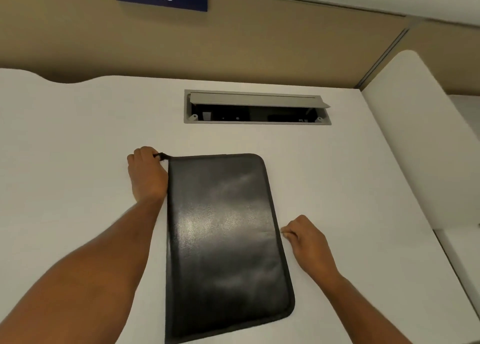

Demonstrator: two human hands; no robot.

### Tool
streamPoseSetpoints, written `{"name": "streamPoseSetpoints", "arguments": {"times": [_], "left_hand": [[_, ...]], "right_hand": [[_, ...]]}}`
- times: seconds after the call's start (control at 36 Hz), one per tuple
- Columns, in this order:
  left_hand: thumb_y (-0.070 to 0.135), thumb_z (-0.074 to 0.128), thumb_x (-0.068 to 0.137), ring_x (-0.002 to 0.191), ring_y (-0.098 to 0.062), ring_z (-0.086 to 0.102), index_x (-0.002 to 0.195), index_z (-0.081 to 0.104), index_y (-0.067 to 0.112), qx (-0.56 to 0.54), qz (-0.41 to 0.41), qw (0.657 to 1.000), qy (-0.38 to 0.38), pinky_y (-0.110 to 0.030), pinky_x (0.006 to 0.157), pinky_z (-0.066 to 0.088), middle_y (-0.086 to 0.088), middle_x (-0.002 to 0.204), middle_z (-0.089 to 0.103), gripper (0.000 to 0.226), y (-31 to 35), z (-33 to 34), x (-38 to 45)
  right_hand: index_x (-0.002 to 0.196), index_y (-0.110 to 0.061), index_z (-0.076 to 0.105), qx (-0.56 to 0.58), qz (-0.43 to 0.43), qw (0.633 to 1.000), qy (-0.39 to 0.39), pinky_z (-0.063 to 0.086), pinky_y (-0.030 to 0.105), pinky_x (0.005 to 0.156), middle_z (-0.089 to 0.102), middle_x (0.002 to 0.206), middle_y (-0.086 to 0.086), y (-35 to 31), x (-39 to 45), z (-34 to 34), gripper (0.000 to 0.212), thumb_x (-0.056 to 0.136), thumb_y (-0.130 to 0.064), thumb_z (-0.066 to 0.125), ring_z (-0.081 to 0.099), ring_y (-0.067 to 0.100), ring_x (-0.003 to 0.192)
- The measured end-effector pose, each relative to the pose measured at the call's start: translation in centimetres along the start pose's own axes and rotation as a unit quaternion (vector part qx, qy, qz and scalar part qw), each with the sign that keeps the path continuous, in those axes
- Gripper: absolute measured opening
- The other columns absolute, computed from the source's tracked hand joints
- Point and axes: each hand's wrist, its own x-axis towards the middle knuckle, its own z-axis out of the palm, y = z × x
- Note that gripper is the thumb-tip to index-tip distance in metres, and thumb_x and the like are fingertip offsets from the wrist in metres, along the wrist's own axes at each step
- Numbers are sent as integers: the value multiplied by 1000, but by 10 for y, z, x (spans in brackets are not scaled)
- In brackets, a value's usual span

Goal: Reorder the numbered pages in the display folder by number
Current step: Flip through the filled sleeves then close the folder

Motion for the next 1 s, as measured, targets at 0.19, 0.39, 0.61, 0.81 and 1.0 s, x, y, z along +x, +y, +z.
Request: {"name": "streamPoseSetpoints", "arguments": {"times": [0.19, 0.39, 0.61, 0.81, 1.0], "left_hand": [[0, 49, 97, 100, -36, 48, 101, 57, 4, 23, 14, 1000, -14, -45, 83, 40, -17, 105, 59, 9, 0, -6, -5], [-1, 47, 96, 113, -40, 46, 122, 56, -1, -7, 13, 998, -63, -47, 92, 40, -22, 122, 55, 28, 12, -22, -30], [14, 40, 104, 126, -19, 48, 147, 36, 17, -121, 5, 987, -110, -39, 111, 38, -6, 142, 50, 43, 14, -37, -93], [24, 38, 108, 150, -22, 30, 158, 26, 16, -118, 4, 979, -168, -42, 123, 27, -4, 166, 25, 52, 8, -48, -154], [21, 42, 109, 154, -11, 15, 158, 32, 16, -110, 18, 977, -180, -32, 125, 17, 7, 168, 14, 50, 14, -72, -220]], "right_hand": [[86, -24, 65, 22, 43, 998, 42, 46, 14, 68, 50, 89, -19, 4, -76, 17, 19, 97, -8, 65, 57, 3, 84], [89, -23, 66, 63, 77, 992, 73, 48, 13, 70, 53, 92, -18, -6, -95, 27, 16, 99, -10, 63, 59, 0, 87], [100, -23, 68, 80, 76, 990, 90, 47, 11, 70, 54, 97, -18, -4, -91, 34, 9, 100, -16, 62, 60, -1, 84], [108, -25, 70, 94, 69, 987, 106, 51, 22, 75, 60, 102, -18, -3, -95, 37, 15, 101, -17, 59, 62, 4, 86], [102, -24, 69, 93, 77, 988, 97, 39, 9, 68, 59, 97, -16, -4, -95, 37, 12, 101, -18, 58, 59, -1, 81]]}}
